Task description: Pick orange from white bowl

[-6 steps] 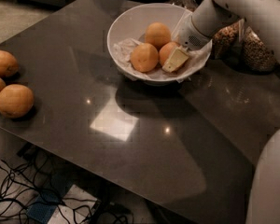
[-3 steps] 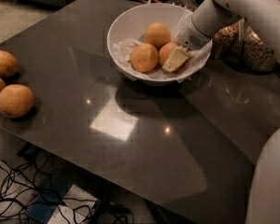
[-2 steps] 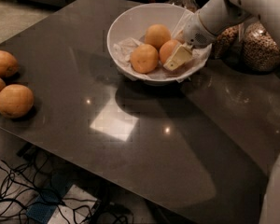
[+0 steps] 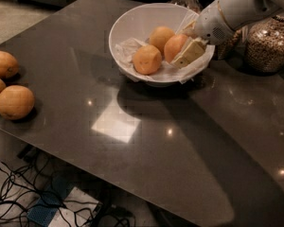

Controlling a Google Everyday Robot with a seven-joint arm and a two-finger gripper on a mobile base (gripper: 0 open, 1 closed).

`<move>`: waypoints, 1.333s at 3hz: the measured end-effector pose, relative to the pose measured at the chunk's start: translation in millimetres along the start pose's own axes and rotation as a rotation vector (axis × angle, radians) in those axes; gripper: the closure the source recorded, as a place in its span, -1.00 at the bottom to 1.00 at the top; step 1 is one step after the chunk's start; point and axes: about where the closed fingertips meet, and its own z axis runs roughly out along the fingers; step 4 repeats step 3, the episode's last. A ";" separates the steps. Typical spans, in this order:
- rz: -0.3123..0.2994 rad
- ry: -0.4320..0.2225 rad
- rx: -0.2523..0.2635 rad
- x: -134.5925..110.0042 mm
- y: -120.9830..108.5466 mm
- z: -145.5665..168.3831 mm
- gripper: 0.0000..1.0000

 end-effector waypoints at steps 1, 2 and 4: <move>-0.049 -0.067 -0.003 -11.6 9.8 -16.8 1.00; -0.159 -0.142 0.015 -24.5 22.3 -33.0 1.00; -0.158 -0.142 0.015 -24.6 22.3 -33.0 1.00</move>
Offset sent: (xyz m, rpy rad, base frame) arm -0.0547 -0.0037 0.0646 0.1370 -0.2745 0.2127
